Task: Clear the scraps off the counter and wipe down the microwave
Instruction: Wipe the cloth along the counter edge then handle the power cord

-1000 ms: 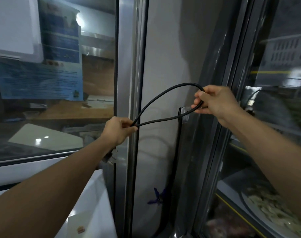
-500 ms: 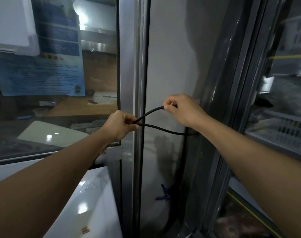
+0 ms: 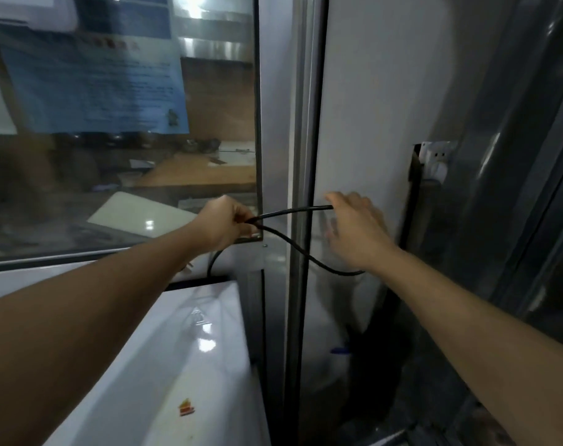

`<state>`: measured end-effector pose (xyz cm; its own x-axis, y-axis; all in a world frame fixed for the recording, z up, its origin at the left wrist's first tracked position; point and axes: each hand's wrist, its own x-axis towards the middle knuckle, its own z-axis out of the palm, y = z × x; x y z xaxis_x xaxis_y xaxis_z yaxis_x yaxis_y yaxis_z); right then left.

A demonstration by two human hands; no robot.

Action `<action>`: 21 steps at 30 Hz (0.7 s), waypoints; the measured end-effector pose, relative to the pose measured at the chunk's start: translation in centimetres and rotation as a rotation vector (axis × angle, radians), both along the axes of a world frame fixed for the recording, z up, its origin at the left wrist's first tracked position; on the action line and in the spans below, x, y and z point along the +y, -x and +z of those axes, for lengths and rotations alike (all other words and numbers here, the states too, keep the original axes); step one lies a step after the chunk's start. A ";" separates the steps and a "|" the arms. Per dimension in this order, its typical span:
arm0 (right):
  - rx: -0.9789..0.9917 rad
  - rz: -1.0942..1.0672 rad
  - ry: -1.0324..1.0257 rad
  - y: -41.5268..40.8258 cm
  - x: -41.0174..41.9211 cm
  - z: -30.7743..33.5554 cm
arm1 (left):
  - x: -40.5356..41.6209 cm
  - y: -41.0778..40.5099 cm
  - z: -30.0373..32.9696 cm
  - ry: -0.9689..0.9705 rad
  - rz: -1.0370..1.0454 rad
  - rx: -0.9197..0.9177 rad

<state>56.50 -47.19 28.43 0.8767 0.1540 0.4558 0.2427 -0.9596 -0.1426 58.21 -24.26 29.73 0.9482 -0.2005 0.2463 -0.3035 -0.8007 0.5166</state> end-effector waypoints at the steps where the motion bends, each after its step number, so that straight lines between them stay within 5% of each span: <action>1: -0.026 0.033 0.086 -0.2 1.4 -0.7 | -0.1 -0.1 0.0 -0.012 -0.009 0.015; 4: -0.030 0.107 0.186 -1.2 4.8 -2.4 | -0.4 -0.4 -0.2 -0.009 -0.027 0.064; 10: 0.137 0.247 -0.223 -3.1 6.5 -4.6 | -0.2 -0.6 0.0 0.021 -0.026 0.087; 21: 0.298 0.299 -0.509 -4.5 4.9 -7.9 | 2.2 -0.2 -1.3 0.010 -0.032 0.314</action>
